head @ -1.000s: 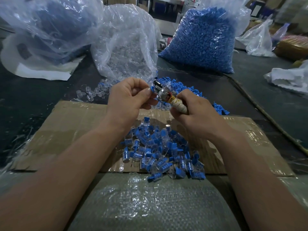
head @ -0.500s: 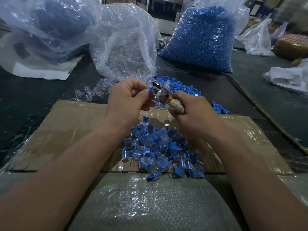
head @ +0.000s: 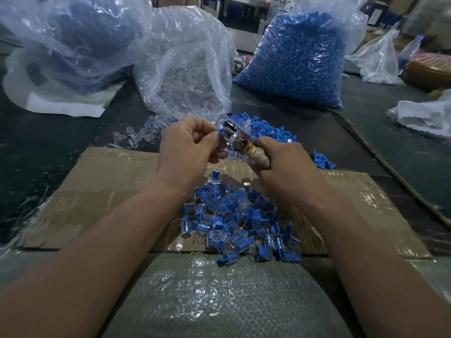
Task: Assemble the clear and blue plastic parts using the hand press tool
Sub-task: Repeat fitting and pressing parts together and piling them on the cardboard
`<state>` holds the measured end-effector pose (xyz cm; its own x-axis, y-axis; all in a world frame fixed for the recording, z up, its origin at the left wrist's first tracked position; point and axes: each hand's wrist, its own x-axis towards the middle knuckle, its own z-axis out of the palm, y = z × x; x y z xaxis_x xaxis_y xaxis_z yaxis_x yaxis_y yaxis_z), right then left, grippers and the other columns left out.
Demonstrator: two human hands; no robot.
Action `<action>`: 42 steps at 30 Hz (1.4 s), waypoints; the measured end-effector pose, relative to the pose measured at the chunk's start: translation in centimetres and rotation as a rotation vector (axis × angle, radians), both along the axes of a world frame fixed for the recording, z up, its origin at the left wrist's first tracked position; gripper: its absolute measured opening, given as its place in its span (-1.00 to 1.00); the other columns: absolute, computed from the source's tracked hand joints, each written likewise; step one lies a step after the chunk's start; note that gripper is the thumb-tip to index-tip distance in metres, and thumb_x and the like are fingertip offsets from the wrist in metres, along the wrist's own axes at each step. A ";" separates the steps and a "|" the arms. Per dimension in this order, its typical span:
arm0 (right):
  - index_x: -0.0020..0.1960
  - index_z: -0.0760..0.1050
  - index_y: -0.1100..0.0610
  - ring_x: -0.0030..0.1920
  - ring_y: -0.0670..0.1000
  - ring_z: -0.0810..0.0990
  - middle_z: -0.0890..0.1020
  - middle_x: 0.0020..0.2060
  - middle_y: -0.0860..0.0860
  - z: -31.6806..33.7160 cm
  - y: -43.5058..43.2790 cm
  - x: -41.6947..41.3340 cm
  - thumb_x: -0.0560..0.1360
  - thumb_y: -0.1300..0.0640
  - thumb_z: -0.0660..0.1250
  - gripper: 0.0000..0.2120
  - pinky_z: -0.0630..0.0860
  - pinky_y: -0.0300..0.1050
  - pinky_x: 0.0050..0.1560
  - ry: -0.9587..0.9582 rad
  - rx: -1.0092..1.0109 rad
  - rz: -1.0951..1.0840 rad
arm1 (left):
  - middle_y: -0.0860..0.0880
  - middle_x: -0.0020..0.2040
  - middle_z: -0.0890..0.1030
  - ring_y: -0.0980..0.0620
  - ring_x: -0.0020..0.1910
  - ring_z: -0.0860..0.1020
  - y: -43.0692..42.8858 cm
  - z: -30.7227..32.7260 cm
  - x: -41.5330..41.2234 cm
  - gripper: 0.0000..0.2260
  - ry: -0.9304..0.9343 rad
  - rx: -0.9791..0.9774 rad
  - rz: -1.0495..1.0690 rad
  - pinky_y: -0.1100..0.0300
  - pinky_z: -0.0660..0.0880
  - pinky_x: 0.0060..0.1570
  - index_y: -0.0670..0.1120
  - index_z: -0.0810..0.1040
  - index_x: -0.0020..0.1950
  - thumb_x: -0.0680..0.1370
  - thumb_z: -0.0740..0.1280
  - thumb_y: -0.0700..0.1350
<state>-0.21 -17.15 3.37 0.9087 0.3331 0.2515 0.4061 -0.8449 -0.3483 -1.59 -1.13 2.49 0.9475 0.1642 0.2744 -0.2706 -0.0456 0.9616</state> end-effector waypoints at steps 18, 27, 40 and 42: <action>-0.06 0.53 0.05 -0.26 -0.08 0.45 0.52 -0.27 -0.09 0.3 -2.7 1.3 0.37 -0.03 0.44 -0.78 0.32 -0.17 -0.32 0.145 -0.093 -0.027 | 0.00 -0.39 0.58 0.19 -0.48 0.52 1.3 0.5 -0.1 -0.87 0.108 0.083 -0.059 0.39 0.40 -0.51 -0.09 0.56 -0.27 0.44 0.37 -0.29; 0.12 0.49 0.02 -0.17 -0.16 0.40 0.42 -0.20 -0.20 0.7 -2.9 1.2 0.26 -0.16 0.48 -0.50 0.31 -0.19 -0.22 0.374 -0.212 -0.009 | -0.04 -0.43 0.62 0.19 -0.61 0.35 2.1 1.3 -0.6 -0.87 0.268 0.140 -0.462 0.40 0.26 -0.61 -0.10 0.65 -0.31 0.22 0.44 -0.08; -0.10 0.54 0.01 -0.25 -0.22 0.44 0.47 -0.29 -0.22 1.4 -2.9 0.6 0.52 0.03 0.27 -0.90 0.30 -0.36 -0.30 0.195 0.033 -0.024 | 0.02 -0.55 0.51 0.16 -0.61 0.35 1.2 0.7 -0.8 -0.82 0.142 0.178 -0.225 0.36 0.34 -0.58 -0.11 0.54 -0.35 0.32 0.35 0.01; -0.22 0.47 -0.07 -0.27 -0.22 0.45 0.48 -0.32 -0.22 1.5 -2.4 0.4 0.52 0.02 0.28 -0.87 0.28 -0.35 -0.33 0.198 0.039 -0.008 | 0.04 -0.58 0.48 0.17 -0.61 0.34 1.0 0.7 -0.9 -0.81 0.126 0.189 -0.215 0.37 0.33 -0.58 -0.11 0.53 -0.36 0.32 0.35 0.01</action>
